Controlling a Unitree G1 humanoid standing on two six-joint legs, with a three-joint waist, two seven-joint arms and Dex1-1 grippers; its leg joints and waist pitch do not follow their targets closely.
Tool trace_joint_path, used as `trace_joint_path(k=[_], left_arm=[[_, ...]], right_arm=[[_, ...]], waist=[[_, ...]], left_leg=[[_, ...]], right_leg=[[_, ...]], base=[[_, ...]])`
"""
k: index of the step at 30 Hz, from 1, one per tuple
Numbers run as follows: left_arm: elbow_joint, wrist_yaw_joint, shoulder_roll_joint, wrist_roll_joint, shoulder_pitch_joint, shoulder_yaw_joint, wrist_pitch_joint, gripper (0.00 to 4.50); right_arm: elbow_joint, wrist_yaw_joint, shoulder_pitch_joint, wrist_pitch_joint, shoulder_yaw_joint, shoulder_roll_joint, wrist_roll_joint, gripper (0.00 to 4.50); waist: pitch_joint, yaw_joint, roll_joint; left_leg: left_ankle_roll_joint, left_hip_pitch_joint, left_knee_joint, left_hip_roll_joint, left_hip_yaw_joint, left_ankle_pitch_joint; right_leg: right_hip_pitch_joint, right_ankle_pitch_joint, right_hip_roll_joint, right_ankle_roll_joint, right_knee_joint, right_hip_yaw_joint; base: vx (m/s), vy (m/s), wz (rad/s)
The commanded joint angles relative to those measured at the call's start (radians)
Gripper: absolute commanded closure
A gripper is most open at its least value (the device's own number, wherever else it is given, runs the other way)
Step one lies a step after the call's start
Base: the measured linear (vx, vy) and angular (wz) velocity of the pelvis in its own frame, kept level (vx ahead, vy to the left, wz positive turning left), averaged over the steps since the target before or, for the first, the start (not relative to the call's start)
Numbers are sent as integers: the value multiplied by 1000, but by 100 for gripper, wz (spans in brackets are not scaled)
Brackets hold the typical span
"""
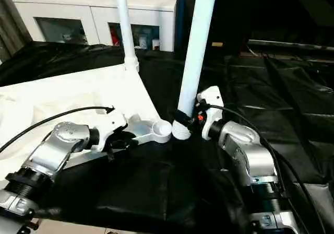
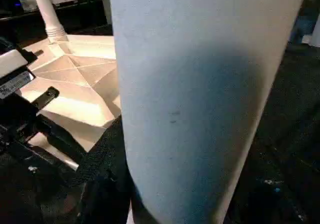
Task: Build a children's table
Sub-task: Rotate table base
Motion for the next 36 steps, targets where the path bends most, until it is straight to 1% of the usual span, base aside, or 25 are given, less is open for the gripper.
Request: trace_joint_path(k=[1, 2, 3, 4, 5, 7, 8, 9, 11, 12, 13, 15, 16, 17, 18, 19, 20, 21, 23, 24, 27, 28, 30, 34, 36], left_arm=[[-17, 1, 14, -3, 10, 5, 14, 374], [-22, 2, 10, -10, 12, 11, 12, 394], [-24, 2, 7, -16, 13, 16, 7, 406], [-25, 1, 4, -21, 15, 19, -2, 406], [-28, -5, 2, -31, 18, 23, -16, 419], [-31, -9, -1, -43, 22, 30, -32, 426], [-32, -9, -1, -46, 23, 31, -36, 445], [-34, -13, 0, -50, 26, 31, -37, 445], [-41, -16, 5, -53, 31, 29, -35, 445], [-43, -14, 5, -56, 34, 30, -34, 445], [-47, -15, 6, -60, 37, 31, -34, 445], [-53, -18, 6, -73, 46, 36, -38, 445], [-54, -19, 5, -76, 48, 37, -39, 445], [-58, -25, -2, -94, 56, 49, -52, 450], [-60, -25, -7, -102, 60, 56, -64, 450], [-59, -23, -9, -104, 61, 59, -70, 450], [-59, -25, -11, -107, 64, 60, -89, 450], [-59, -27, -11, -108, 65, 60, -94, 450], [-59, -28, -13, -110, 72, 62, -112, 450], [-59, -28, -13, -110, 73, 62, -112, 450], [-58, -22, -19, -120, 79, 73, -115, 450], [-58, -21, -22, -126, 82, 79, -117, 450], [-58, -23, -24, -131, 84, 84, -116, 450], [-56, -21, -31, -145, 88, 100, -117, 450], [-55, -20, -33, -147, 88, 105, -116, 450]], right_arm=[[13, 3, -37, -21, 10, 11, 5, 260], [19, 4, -46, -25, 9, 18, 6, 260], [23, 7, -52, -25, 10, 23, 8, 260], [26, 11, -58, -26, 13, 26, 8, 260], [34, 13, -66, -29, 18, 31, 5, 260], [49, 15, -79, -35, 24, 39, 0, 260], [53, 16, -82, -36, 25, 41, -2, 260], [66, 16, -91, -41, 28, 46, -5, 260], [93, 18, -110, -50, 34, 59, -12, 260], [108, 19, -119, -55, 38, 64, -17, 260], [119, 21, -125, -58, 43, 68, -22, 260], [148, 30, -138, -66, 58, 77, -34, 260], [154, 30, -141, -68, 61, 78, -37, 260], [193, 29, -152, -86, 70, 83, -51, 260], [211, 27, -158, -95, 73, 86, -56, 260], [219, 27, -160, -99, 74, 87, -57, 260], [229, 27, -165, -95, 77, 90, -58, 261], [233, 29, -167, -94, 80, 90, -60, 261], [245, 40, -174, -84, 91, 93, -67, 261], [246, 43, -175, -82, 93, 93, -67, 261], [260, 52, -181, -85, 100, 94, -75, 261], [271, 53, -184, -92, 101, 96, -78, 261], [283, 53, -188, -98, 99, 99, -81, 261], [299, 58, -196, -97, 103, 105, -83, 261], [305, 63, -200, -93, 110, 107, -84, 261]], waist=[[-57, 4, -5], [-57, 3, -4], [-57, 3, -6], [-57, 4, -6], [-57, 5, -4], [-58, 5, -6], [-59, 5, -5], [-60, 5, -8], [-62, 4, -6], [-62, 4, -9], [-62, 4, -7], [-62, 3, -8], [-63, 3, -7], [-62, 1, -15], [-63, 2, -12], [-63, 2, -11], [-63, 2, -13], [-63, 4, -12], [-63, 2, -12], [-63, 3, -14], [-63, 3, -13], [-62, 2, -15], [-62, 2, -13], [-64, 3, -14], [-63, 2, -14]], left_leg=[[28, 20, -82, 67, -27, -136], [29, 20, -81, 67, -26, -135], [30, 20, -81, 67, -26, -134], [33, 20, -81, 66, -25, -133], [33, 21, -81, 67, -26, -129], [34, 21, -81, 67, -25, -120], [37, 19, -80, 67, -25, -110], [41, 19, -79, 66, -25, -101], [45, 18, -78, 66, -25, -84], [50, 18, -77, 66, -25, -75], [53, 18, -77, 66, -24, -75], [61, 16, -76, 65, -24, -68], [61, 17, -76, 65, -23, -69], [63, 17, -76, 66, -22, -68], [66, 17, -75, 65, -22, -58], [68, 17, -75, 65, -21, -56], [71, 17, -74, 65, -20, -51], [74, 16, -74, 65, -21, -48], [80, 18, -75, 65, -21, -47], [82, 18, -74, 65, -20, -48], [82, 18, -74, 65, -19, -52], [81, 17, -75, 65, -20, -55], [76, 20, -75, 66, -19, -62], [82, 19, -73, 65, -18, -45], [84, 19, -73, 65, -18, -46]], right_leg=[[40, 1, -91, -267, -77, 48], [40, 5, -92, -270, -77, 48], [39, 5, -91, -271, -77, 48], [39, 5, -91, -271, -78, 48], [39, 8, -91, -271, -77, 48], [39, 27, -91, -270, -75, 48], [40, 44, -91, -271, -73, 48], [41, 57, -91, -272, -72, 48], [42, 77, -91, -274, -69, 47], [41, 94, -91, -278, -67, 47], [41, 95, -91, -279, -68, 46], [43, 100, -92, -281, -66, 46], [42, 97, -91, -282, -66, 45], [42, 95, -91, -282, -67, 45], [43, 98, -92, -285, -66, 45], [43, 99, -92, -286, -67, 46], [43, 106, -91, -287, -66, 46], [44, 114, -91, -285, -65, 46], [42, 117, -89, -282, -65, 45], [43, 112, -90, -282, -65, 45], [43, 103, -90, -281, -66, 46], [44, 94, -91, -282, -66, 46], [41, 79, -90, -283, -67, 46], [42, 106, -88, -284, -64, 46], [42, 103, -89, -287, -64, 46]], base=[[0, 0, 0], [0, 0, 0], [0, 0, 0], [0, 0, 0], [0, 0, 0], [0, 0, 0], [0, 0, 0], [0, 0, 0], [0, 0, 0], [0, 0, 0], [0, 0, 0], [0, 0, 0], [0, 0, 0], [0, 0, 0], [0, 0, 0], [0, 0, 0], [0, 0, 0], [0, 0, 0], [0, 0, 0], [0, 0, 0], [0, 0, 0], [0, 0, 0], [0, 0, 0], [0, 0, 0], [0, 0, 0]])
